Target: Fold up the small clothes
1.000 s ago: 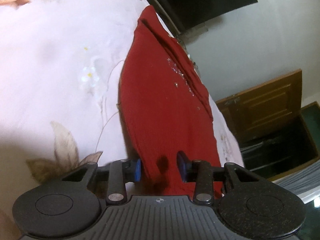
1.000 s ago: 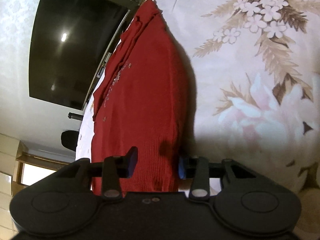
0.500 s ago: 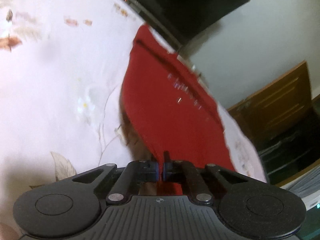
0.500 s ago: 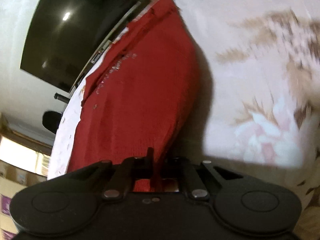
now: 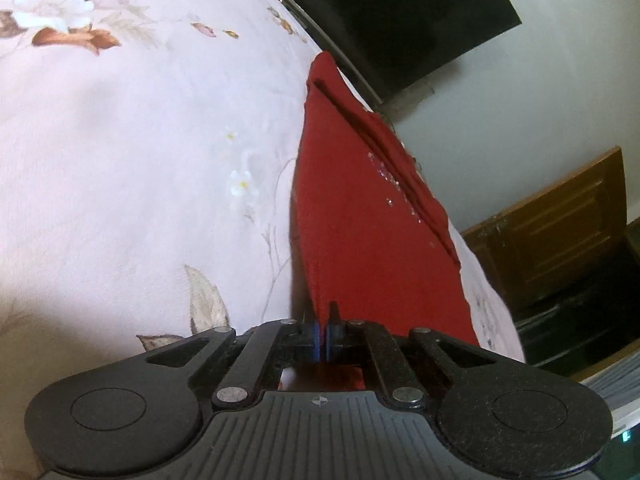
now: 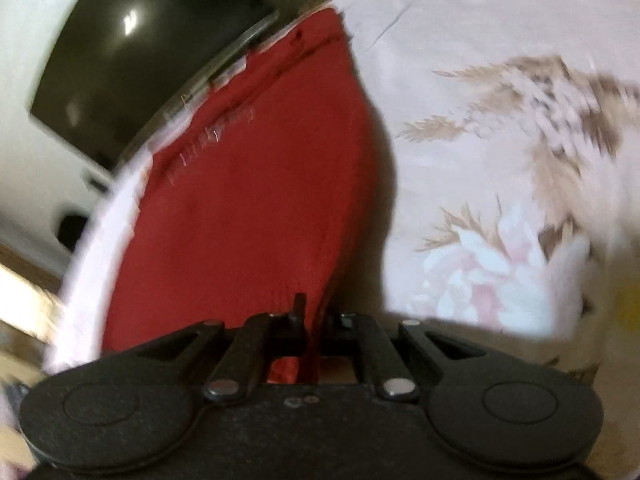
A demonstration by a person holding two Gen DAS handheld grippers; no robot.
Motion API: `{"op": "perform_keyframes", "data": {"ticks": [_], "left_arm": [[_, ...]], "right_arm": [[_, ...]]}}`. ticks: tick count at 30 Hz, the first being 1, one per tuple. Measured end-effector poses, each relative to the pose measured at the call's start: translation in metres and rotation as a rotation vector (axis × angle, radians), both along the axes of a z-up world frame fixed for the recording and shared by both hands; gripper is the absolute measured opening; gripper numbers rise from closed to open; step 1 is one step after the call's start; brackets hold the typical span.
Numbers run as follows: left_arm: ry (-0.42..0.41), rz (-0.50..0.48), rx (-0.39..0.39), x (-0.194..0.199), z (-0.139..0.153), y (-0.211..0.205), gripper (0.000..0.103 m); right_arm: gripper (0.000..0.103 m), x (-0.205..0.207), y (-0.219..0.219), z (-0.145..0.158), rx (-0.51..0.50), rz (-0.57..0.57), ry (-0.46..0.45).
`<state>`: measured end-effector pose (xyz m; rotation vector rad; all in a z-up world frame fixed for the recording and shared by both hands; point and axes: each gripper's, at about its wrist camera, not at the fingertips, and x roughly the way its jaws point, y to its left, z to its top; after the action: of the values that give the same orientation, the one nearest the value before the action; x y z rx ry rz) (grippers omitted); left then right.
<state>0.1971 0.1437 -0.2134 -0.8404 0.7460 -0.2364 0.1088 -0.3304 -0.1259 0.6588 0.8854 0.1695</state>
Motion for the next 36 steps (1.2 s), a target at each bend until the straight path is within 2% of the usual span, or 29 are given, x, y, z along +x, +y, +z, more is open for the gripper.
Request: {"op": "perform_keyframes", "data": {"ticks": [7, 10, 15, 22, 27, 31, 36], "left_arm": [[-0.035, 0.018, -0.054, -0.007, 0.004, 0.007, 0.003], [-0.089, 0.029, -0.069, -0.004, 0.021, 0.004, 0.003], [-0.201, 0.015, -0.078, 0.018, 0.067, 0.009, 0.003], [-0.32, -0.036, -0.004, 0.097, 0.135, 0.002, 0.003], [-0.344, -0.036, 0.039, 0.159, 0.166, 0.006, 0.003], [-0.327, -0.025, 0.071, 0.219, 0.172, 0.001, 0.003], [-0.283, -0.028, 0.105, 0.297, 0.156, -0.006, 0.003]], "right_arm": [[0.004, 0.005, 0.007, 0.005, -0.012, -0.007, -0.03], [0.004, 0.003, 0.007, 0.019, -0.043, 0.01, -0.075], [0.004, 0.013, 0.015, 0.06, -0.112, 0.053, -0.178], [0.004, 0.074, 0.01, 0.124, -0.196, 0.085, -0.326], [0.004, 0.135, 0.005, 0.16, -0.204, 0.078, -0.394], [0.004, 0.19, 0.003, 0.162, -0.208, 0.088, -0.402], [0.004, 0.264, -0.006, 0.14, -0.176, 0.091, -0.353]]}}
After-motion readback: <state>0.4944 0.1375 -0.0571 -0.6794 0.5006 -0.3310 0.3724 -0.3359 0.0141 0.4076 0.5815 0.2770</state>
